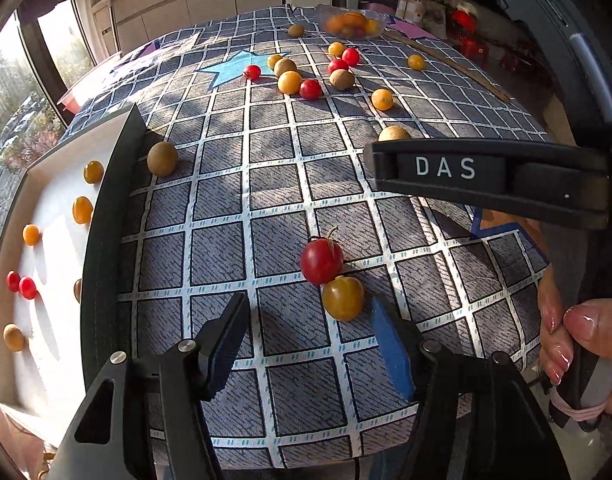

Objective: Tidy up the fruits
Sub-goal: 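Grasp a yellow tomato with left tool while right tool grasps a brown round fruit, then carry both held fruits over the white tray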

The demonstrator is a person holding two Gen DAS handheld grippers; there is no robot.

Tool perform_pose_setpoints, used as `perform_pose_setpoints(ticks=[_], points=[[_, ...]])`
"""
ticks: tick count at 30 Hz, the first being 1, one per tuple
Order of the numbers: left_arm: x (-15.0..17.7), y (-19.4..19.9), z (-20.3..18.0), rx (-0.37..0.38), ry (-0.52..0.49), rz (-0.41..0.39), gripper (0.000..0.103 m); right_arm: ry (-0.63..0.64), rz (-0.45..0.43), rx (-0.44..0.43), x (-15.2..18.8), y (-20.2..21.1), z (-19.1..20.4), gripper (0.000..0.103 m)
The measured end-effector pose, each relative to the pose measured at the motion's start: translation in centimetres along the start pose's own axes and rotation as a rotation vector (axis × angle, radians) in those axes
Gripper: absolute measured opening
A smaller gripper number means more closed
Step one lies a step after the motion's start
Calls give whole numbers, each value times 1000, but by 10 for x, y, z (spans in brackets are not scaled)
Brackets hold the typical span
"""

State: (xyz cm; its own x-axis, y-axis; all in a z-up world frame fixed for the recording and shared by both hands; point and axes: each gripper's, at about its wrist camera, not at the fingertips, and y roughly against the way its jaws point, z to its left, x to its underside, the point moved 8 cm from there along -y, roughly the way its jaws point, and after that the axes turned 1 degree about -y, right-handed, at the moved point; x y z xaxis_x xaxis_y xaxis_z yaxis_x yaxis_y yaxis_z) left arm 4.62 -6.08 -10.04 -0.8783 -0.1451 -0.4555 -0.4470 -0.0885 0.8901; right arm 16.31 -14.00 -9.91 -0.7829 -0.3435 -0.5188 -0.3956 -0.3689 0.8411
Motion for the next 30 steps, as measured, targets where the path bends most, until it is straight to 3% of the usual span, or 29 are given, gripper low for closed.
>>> perform_pose_setpoints(ticks=[2,6,7,10,11,18,30], points=[[-1,0,0,0,3,-2,62,-5,1,-3,-1,-3,0,64],[-2,1,-5,18,-5,-8,44,9,-11,23,-5,-6,0,57],[-2,2,-7,21,-11,-10,36,9,-12,29,-5,-6,0,51],[0,3,-9,32,-24,-13,27,2,-13,43,-6,-6,-2,30],[1,3,-9,38,-29,-14,24,-1,-13,42,-6,-6,-3,27],[7,9,0,103,-25,-15,22,-60,-19,-13,3,5,-8,27],[12,22,8,134,-22,-35,22,-111,-12,-65,27,32,-5,27]])
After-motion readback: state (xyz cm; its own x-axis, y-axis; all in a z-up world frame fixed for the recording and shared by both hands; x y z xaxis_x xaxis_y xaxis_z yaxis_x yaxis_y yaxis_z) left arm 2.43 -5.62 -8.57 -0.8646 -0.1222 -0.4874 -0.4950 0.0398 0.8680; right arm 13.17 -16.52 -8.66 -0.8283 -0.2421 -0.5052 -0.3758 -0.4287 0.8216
